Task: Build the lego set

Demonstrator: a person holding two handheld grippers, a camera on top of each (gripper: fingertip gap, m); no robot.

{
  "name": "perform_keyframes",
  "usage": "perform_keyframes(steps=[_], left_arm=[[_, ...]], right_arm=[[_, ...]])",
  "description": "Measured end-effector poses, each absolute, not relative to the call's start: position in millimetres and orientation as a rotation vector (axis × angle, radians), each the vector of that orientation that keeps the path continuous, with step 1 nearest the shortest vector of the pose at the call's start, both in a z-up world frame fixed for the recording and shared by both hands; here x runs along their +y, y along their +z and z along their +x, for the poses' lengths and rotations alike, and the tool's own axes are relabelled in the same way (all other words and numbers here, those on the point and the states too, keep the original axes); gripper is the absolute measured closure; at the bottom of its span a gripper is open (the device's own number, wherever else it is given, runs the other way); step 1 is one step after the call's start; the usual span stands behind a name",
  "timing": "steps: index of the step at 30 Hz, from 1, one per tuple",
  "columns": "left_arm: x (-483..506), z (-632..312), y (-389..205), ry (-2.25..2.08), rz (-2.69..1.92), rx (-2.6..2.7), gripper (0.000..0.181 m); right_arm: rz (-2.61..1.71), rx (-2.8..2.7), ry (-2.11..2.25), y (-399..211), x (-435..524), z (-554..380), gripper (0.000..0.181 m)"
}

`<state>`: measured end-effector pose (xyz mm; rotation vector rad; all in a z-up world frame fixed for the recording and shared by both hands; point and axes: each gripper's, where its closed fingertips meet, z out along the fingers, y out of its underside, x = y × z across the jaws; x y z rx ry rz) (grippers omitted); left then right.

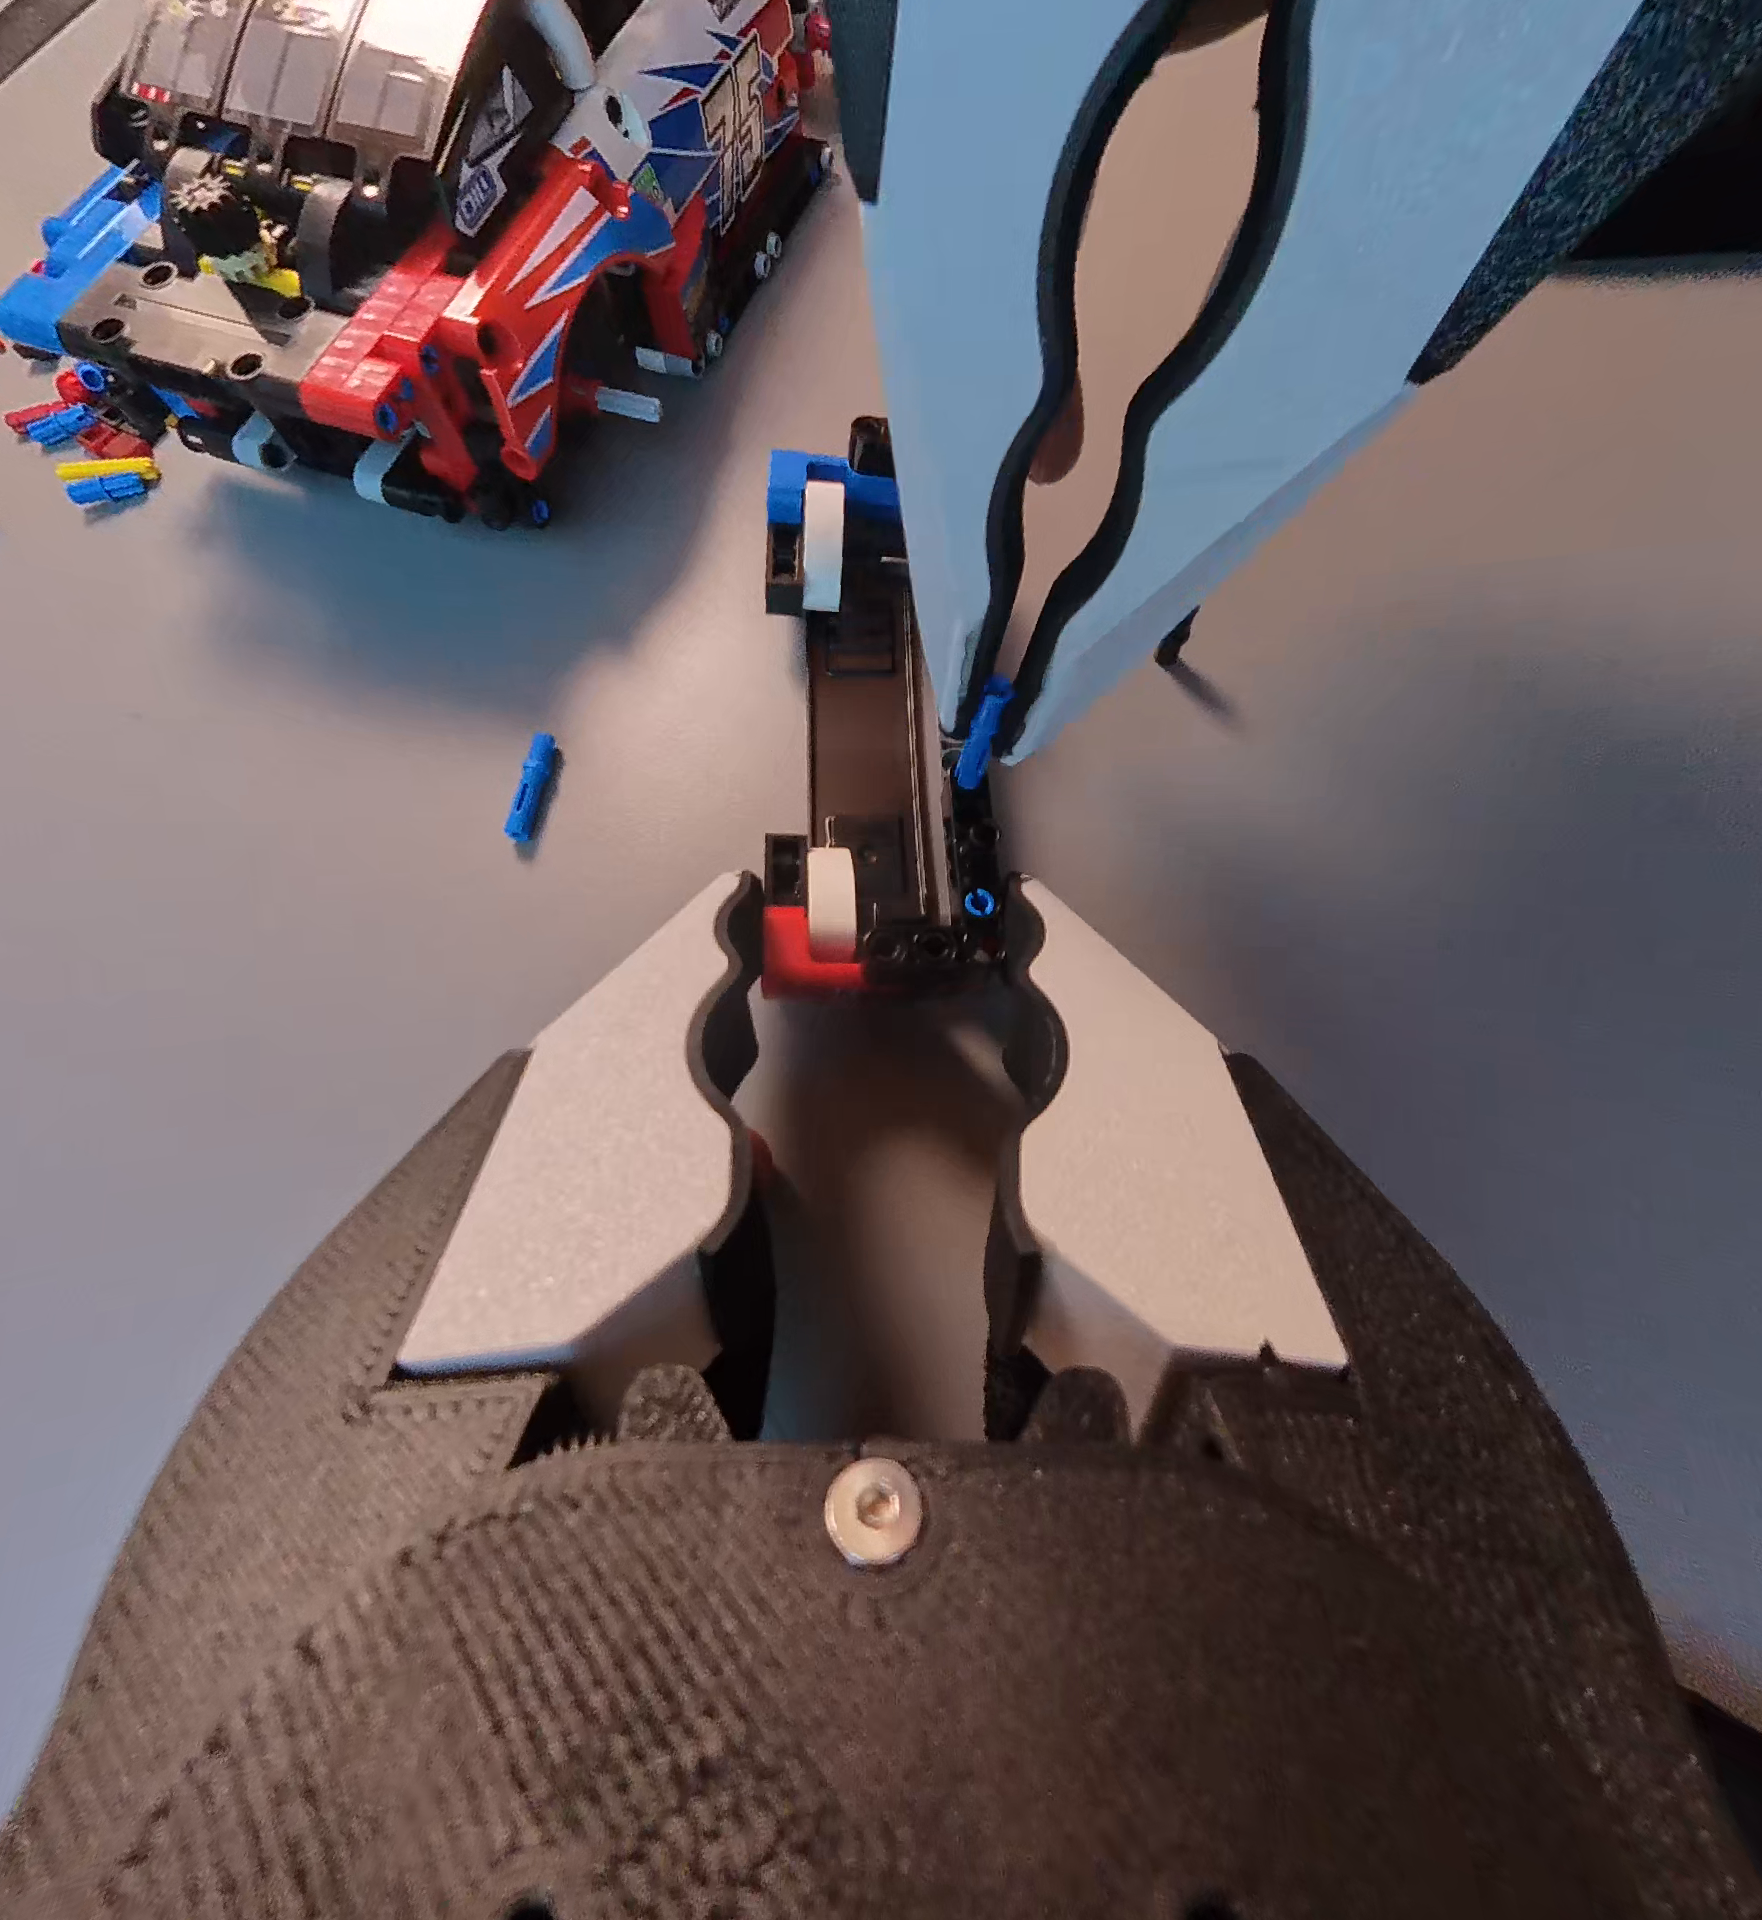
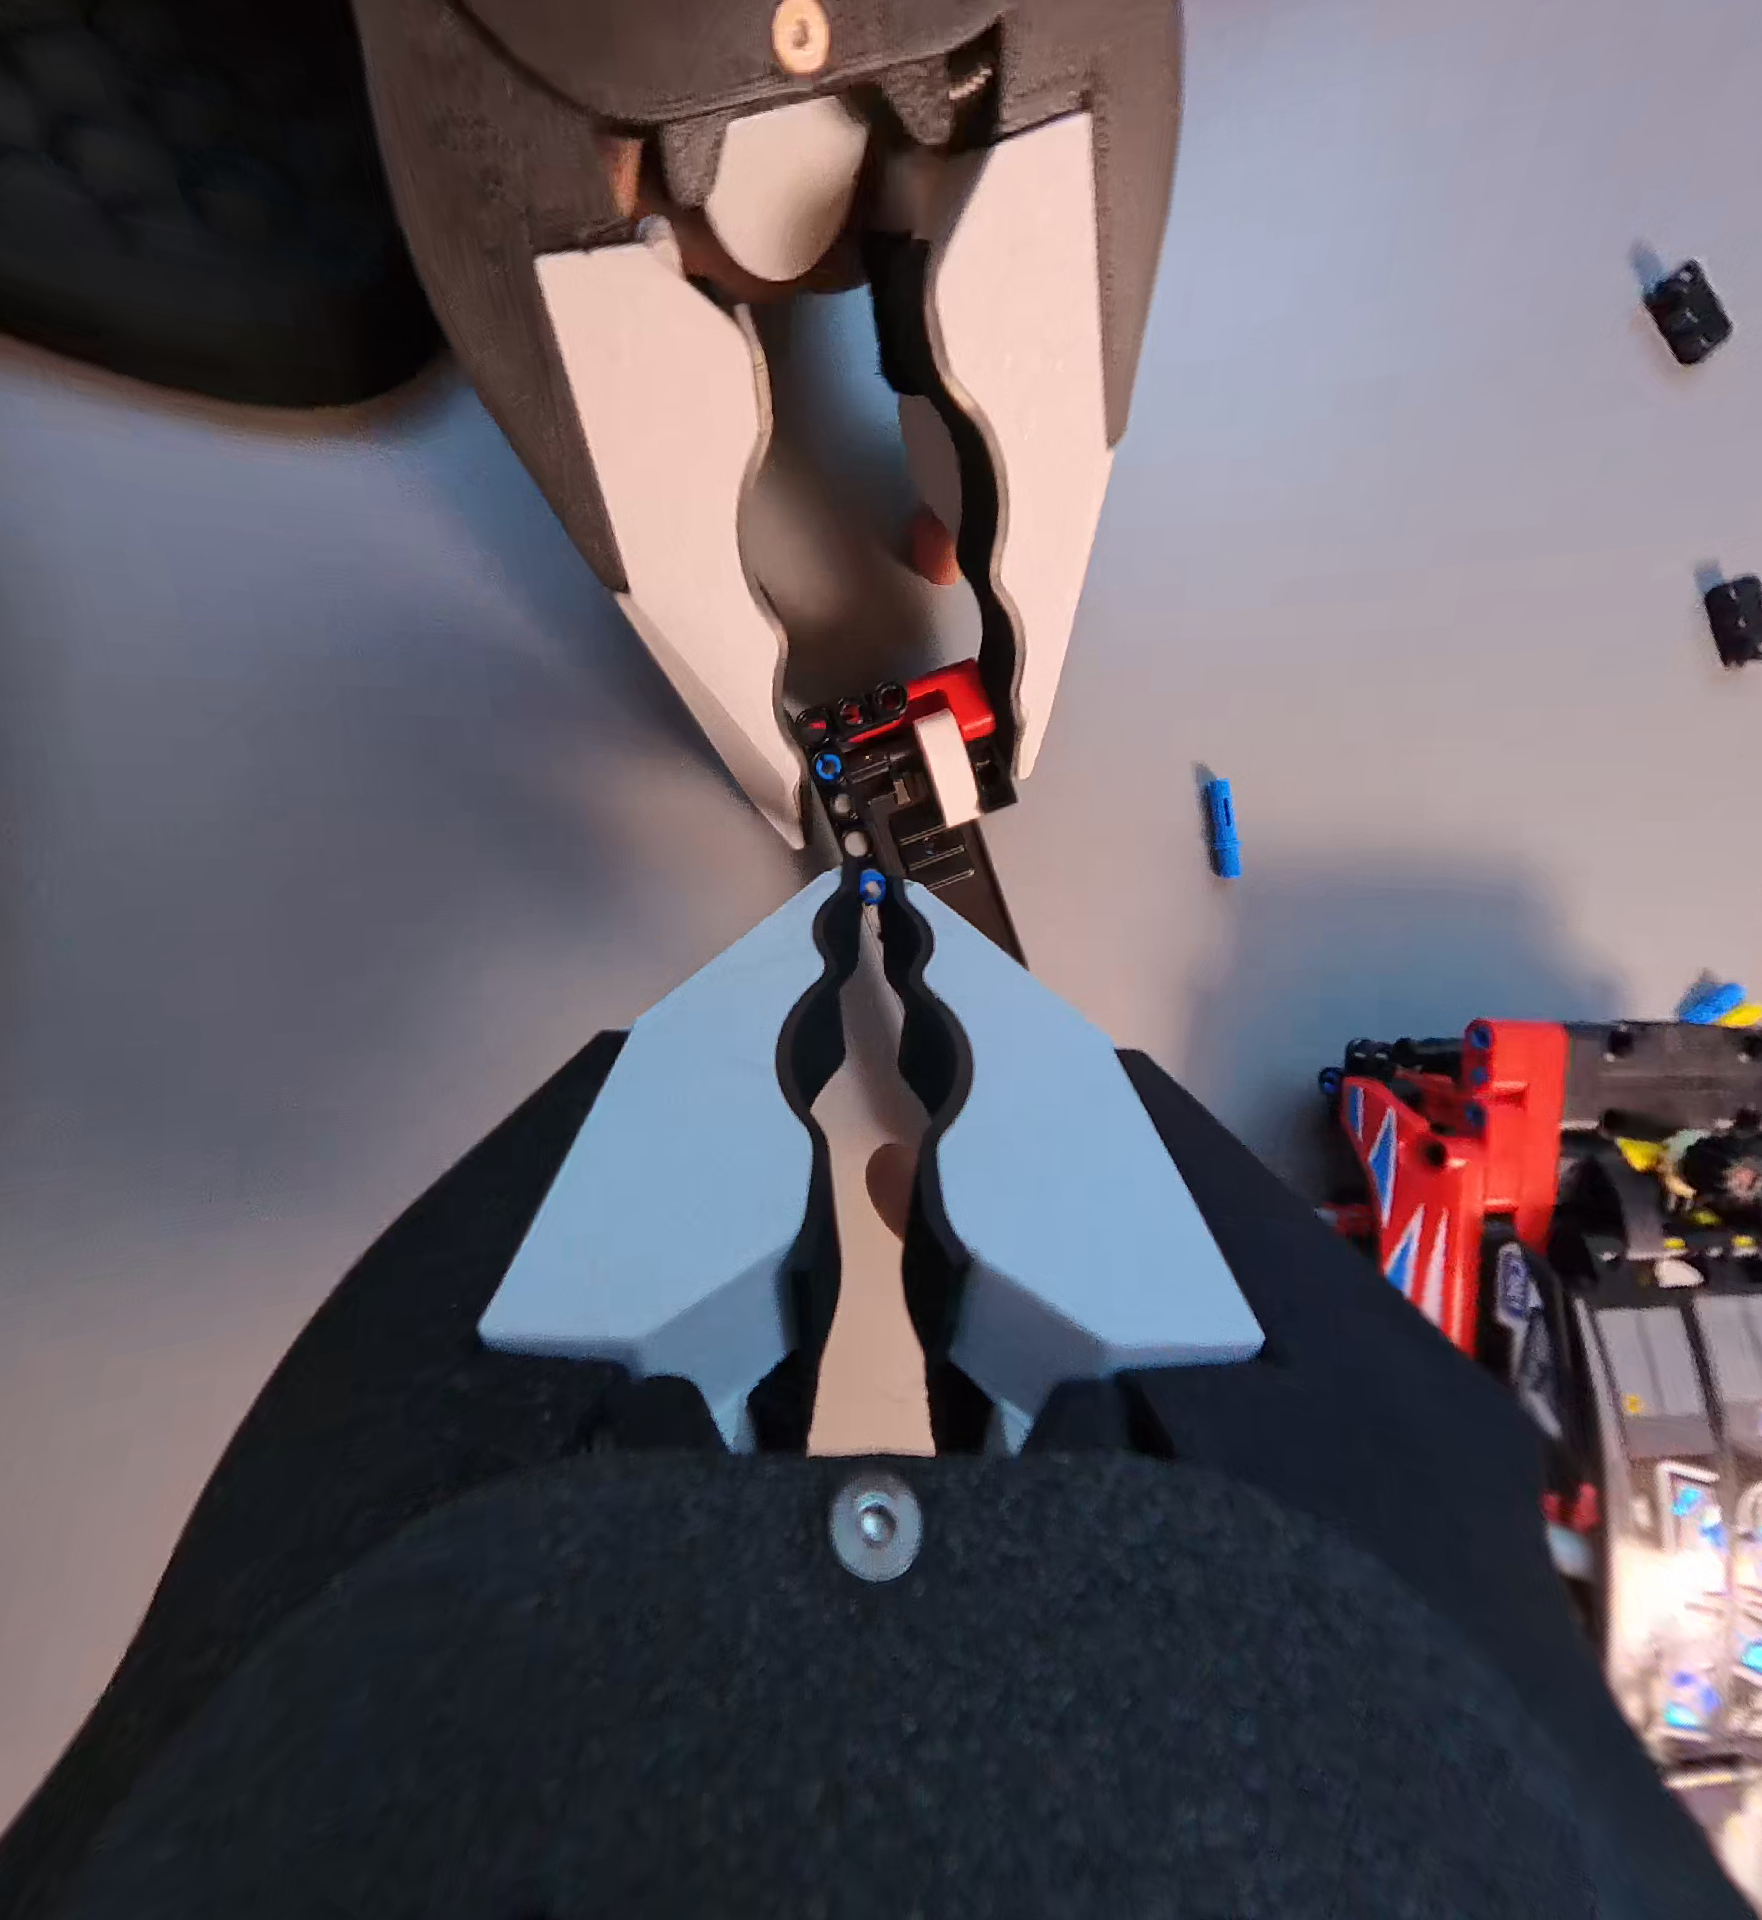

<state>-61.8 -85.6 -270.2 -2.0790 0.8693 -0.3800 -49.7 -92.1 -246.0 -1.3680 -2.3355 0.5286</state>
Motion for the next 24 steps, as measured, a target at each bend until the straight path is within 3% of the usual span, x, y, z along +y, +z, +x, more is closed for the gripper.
perform_keyframes(steps=[6, 14, 20, 24], left_arm=[[-84.2, -63.6, -270.0, -0.345, -2.086, 0.837, 0.137], [-85.1, -64.0, -270.9, -0.333, -2.079, 0.857, 0.137], [-85.8, -64.8, -270.4, -0.346, -2.078, 0.855, 0.137], [-86.0, -64.6, -270.4, -0.348, -2.078, 0.857, 0.137]], right_arm=[[-1.747, -1.970, 0.706, -250.6, -89.1, -52.7, 0.179], [-1.307, -2.341, 0.398, -254.0, -91.3, -53.1, 0.179], [-1.274, -2.399, 0.425, -248.2, -93.5, -51.1, 0.169], [-1.228, -2.413, 0.390, -241.5, -93.9, -52.2, 0.173]])
